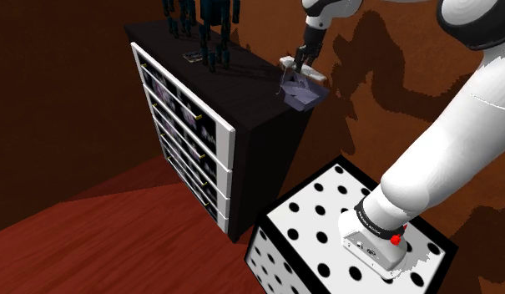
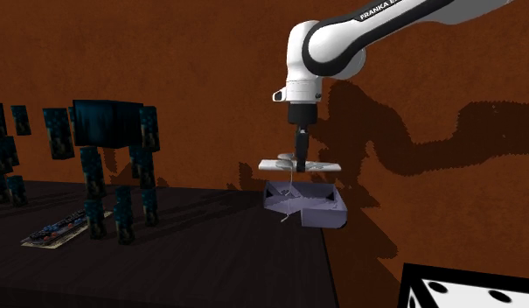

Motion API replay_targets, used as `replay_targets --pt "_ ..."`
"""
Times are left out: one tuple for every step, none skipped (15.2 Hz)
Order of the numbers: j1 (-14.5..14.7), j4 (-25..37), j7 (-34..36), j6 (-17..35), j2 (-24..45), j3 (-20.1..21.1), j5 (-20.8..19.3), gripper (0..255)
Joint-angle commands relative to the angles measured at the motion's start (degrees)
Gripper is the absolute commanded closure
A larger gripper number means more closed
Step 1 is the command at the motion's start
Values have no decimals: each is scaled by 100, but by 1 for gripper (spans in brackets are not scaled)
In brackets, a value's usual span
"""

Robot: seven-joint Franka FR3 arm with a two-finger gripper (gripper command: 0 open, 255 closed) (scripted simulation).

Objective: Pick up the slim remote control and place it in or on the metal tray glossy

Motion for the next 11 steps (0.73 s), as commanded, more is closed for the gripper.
replay_targets --pt "-41 -133 -84 75 -58 -34 -4 255" --pt "-41 -186 -87 148 -38 -34 1 255" --pt "-42 -236 -92 220 -15 -34 7 255" --pt "-43 -283 -97 293 10 -33 13 255" --pt "-43 -331 -102 365 36 -33 20 255" --pt "-44 -377 -107 437 62 -32 26 255" --pt "-45 -422 -113 509 89 -31 34 255" --pt "-46 -466 -118 580 118 -30 41 255" --pt "-48 -508 -124 652 148 -30 49 255" --pt "-49 -549 -130 723 179 -28 57 255" --pt "-50 -589 -136 794 210 -27 65 255"
